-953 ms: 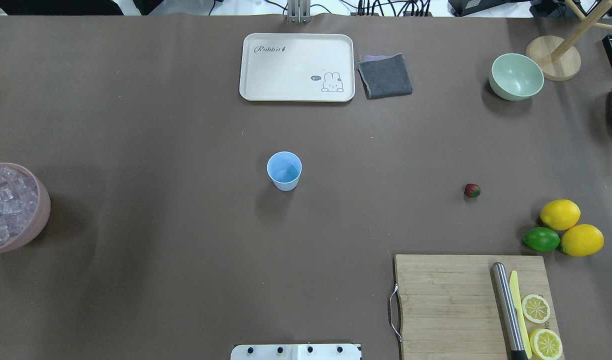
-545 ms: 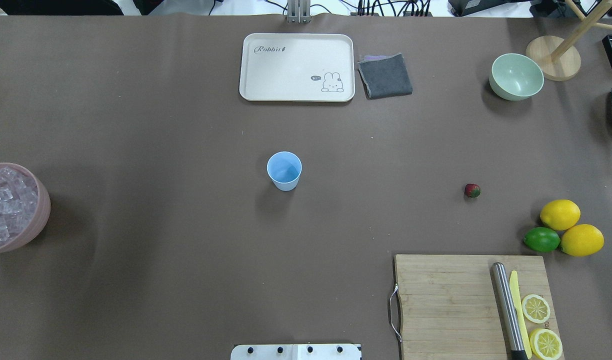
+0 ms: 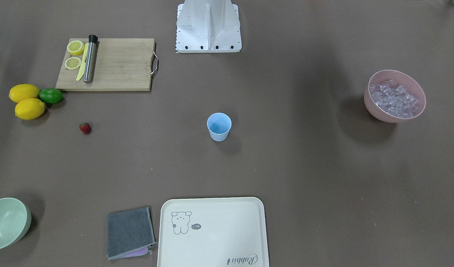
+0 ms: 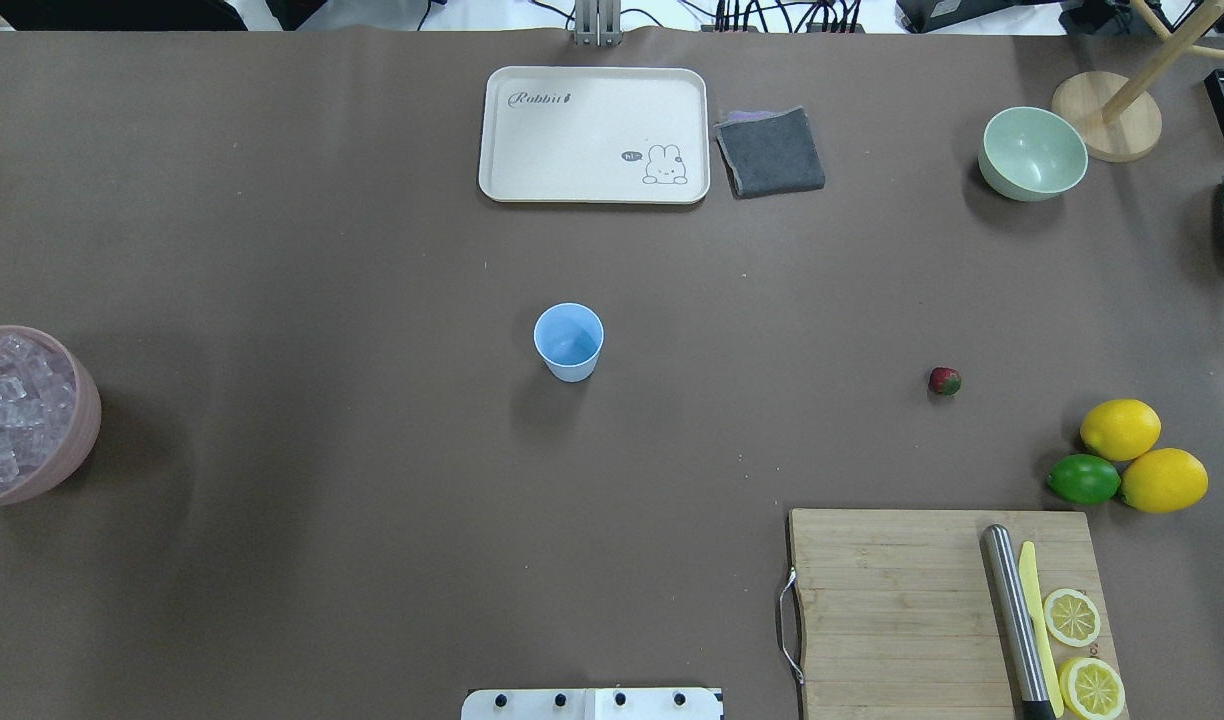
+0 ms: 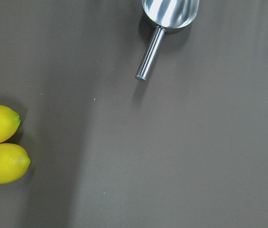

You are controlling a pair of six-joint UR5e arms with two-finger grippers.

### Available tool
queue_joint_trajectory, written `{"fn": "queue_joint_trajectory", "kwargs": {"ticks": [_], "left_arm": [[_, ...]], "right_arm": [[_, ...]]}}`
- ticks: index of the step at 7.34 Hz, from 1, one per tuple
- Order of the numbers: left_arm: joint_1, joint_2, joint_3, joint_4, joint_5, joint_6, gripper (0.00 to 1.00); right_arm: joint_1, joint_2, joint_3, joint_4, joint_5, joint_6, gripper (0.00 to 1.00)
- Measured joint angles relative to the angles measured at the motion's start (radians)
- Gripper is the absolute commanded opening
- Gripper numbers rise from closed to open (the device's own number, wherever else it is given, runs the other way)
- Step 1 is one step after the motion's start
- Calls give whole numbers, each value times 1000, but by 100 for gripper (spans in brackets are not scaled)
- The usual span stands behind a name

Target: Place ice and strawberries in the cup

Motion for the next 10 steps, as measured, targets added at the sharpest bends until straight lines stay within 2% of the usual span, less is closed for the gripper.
{"fn": "queue_joint_trajectory", "kwargs": {"ticks": [6, 10], "left_arm": [[2, 17, -19, -6, -2, -6, 97], [3, 23, -39, -5, -50, -8, 98]], "right_arm": [[2, -13, 1, 0, 18, 1, 100], [2, -33, 2, 1, 104, 1, 100]]}}
